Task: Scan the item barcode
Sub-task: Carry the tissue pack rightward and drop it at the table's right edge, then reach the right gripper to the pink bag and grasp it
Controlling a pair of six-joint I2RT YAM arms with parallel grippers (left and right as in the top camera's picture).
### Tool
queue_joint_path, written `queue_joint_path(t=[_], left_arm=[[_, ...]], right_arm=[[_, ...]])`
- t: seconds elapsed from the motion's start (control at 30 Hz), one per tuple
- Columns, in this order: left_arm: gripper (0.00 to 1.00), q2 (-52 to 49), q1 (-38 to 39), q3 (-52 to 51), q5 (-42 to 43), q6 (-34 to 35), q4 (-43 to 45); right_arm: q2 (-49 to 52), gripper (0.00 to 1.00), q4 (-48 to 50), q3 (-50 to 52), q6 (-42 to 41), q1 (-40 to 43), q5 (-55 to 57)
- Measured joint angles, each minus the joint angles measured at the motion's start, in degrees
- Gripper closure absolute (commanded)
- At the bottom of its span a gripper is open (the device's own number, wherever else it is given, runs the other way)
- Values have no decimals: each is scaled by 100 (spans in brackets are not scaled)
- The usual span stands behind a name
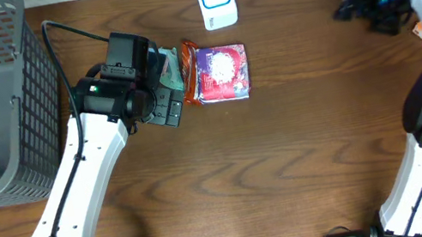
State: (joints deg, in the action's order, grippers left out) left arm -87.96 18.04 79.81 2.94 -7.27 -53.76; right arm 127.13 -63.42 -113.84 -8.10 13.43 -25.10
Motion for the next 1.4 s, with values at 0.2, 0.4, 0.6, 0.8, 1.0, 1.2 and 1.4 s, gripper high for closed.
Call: queue_joint_path(t=[0.2,0.4,0.6,0.8,1.0,1.2,1.4], left_arm=[[2,0,0,0,-2,0,0],[2,0,0,0,-2,2,0],[2,0,0,0,0,0,0],[2,0,0,0,-2,2,0],[2,0,0,0,-2,2,0],[2,0,0,0,-2,0,0],[2,0,0,0,-2,0,0]], right_arm=[[0,1,-146,407,4,-929,-490],[0,1,-61,492,4,-1928,-651],[0,1,278,623,-269,-2540,-28],[0,1,758,977,-796,-2791,522],[0,22,1224,1349,-964,-2776,317],[0,45,2208,1952,-1001,-2769,-404],[0,88,2782,2470,-1001,-2750,-1163]])
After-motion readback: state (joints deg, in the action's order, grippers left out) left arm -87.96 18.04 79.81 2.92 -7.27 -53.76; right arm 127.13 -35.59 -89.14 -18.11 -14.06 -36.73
